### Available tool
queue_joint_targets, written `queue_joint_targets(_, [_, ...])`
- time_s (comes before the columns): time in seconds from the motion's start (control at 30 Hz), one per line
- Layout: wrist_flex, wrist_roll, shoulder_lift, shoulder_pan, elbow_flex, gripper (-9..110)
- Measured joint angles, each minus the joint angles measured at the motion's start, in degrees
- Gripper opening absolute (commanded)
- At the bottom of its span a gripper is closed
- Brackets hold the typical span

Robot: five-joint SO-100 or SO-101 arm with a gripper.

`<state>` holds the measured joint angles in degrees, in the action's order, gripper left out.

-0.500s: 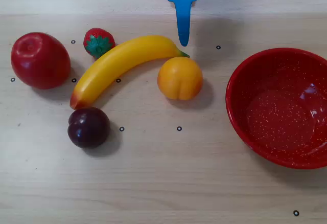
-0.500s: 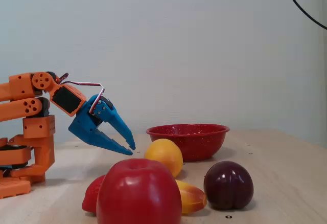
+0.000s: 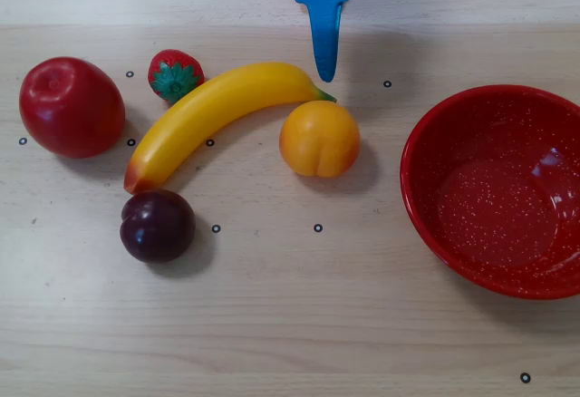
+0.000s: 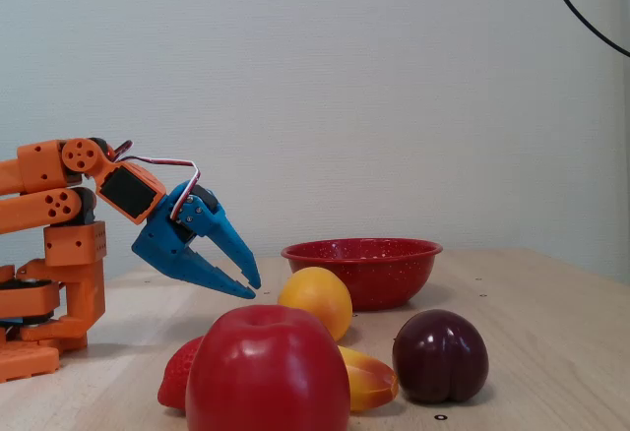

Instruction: Put the peach in the red bowl.

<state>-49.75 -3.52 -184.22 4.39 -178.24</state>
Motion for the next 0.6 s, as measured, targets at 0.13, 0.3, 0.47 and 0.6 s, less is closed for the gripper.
queue_joint_targets(0.13, [0.0, 0.0, 0.0, 0.0, 0.0, 0])
queue_joint_targets(0.3, [0.0, 0.09, 2.2, 0.0, 1.67, 0])
queue_joint_targets(0.47, [0.26, 0.26, 13.97, 0.26, 6.24, 0])
queue_joint_targets(0.6, [0.26, 2.99, 22.59, 2.72, 16.35, 0])
